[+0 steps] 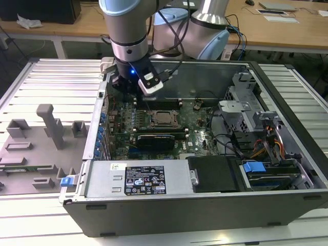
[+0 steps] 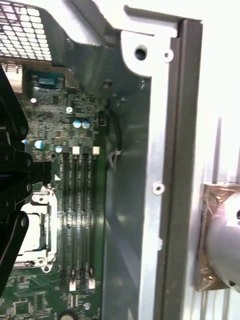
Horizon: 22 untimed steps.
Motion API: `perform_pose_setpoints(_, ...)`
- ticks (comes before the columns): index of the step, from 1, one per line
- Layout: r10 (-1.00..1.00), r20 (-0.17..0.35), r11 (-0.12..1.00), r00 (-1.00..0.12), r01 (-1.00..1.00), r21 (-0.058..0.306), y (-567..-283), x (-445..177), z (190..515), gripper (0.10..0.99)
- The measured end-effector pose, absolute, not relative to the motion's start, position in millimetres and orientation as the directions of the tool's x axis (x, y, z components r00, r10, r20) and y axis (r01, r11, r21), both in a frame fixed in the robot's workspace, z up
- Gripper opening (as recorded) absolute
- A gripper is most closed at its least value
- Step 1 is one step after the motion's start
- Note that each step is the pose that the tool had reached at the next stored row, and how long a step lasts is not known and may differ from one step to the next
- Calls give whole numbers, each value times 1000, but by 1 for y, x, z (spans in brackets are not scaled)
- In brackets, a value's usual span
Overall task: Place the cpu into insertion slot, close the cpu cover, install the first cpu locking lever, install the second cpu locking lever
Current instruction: 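Install the first cpu locking lever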
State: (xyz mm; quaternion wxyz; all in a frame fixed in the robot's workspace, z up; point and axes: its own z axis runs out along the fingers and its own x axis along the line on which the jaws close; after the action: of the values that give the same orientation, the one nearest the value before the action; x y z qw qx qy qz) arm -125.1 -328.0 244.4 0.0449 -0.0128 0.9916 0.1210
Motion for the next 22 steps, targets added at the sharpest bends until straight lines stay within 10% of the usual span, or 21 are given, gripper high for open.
perform_pose_setpoints(22, -14, -97, 968, -995, -38, 246, -328, -60, 243, 106)
